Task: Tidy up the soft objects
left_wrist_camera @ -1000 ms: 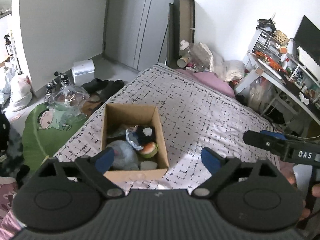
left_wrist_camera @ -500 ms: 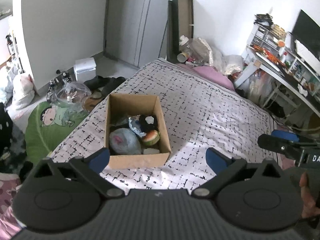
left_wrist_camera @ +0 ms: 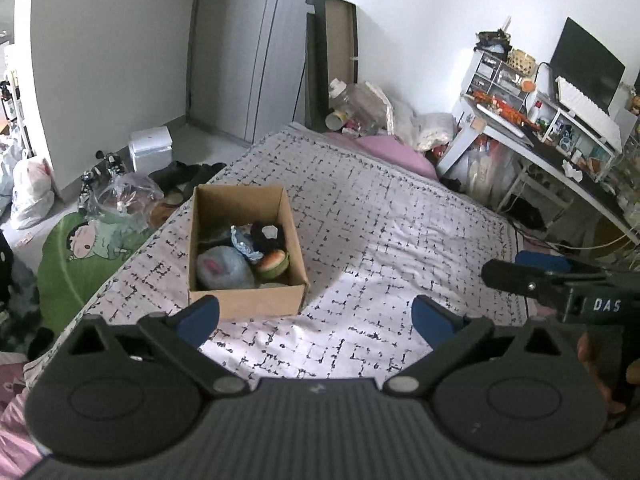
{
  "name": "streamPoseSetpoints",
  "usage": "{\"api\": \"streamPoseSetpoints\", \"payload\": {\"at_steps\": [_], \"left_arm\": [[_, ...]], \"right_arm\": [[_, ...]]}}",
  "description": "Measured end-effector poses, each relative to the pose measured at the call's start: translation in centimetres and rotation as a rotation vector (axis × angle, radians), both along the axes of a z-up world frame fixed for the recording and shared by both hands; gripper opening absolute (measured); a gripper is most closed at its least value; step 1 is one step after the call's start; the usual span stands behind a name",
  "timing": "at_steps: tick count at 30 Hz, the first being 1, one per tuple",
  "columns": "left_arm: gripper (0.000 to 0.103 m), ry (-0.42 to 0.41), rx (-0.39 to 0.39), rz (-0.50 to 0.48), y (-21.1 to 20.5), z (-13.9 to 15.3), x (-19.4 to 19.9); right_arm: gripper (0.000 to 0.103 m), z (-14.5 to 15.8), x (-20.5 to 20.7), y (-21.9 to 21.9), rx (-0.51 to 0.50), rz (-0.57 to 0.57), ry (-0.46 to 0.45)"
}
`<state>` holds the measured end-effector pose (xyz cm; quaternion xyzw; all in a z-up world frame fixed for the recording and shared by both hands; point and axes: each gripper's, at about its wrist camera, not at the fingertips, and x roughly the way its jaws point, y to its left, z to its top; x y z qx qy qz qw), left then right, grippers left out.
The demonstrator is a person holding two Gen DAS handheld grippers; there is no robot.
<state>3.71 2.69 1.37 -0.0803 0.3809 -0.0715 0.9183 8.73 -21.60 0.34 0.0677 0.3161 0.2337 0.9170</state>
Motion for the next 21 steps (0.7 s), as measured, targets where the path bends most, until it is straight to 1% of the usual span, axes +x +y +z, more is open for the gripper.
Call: {"api": "streamPoseSetpoints", "payload": {"at_steps": [5, 9, 14, 16, 21], "left_arm": [[0.102, -0.027, 0.025, -0.016, -1.2, 0.4, -1.5], [0.102, -0.046, 0.048, 0.005, -1.7, 0.5, -2.3], [0.102, -0.068, 0.065, 0.026, -1.8, 0.7, -2.6], [0.102, -0.08, 0.08, 0.026, -2.1, 0.8, -2.8], [0.102, -0.086, 0.119, 0.032, -2.6, 0.9, -3.0]], "right_arm": [[0.103, -0.1, -1.3, 0.5, -0.013, 0.027, -0.005], [0.103, -0.2, -2.1, 0.4, -0.014, 0.022, -0.004], [0.103, -0.2, -2.5, -0.1, -0.017, -0.011, -0.01], [0.103, -0.2, -2.7, -0.1, -0.032, -0.013, -0.021], [0.103, -0.4, -2.8, -0.2, -0.028, -0.026, -0.018]]}}
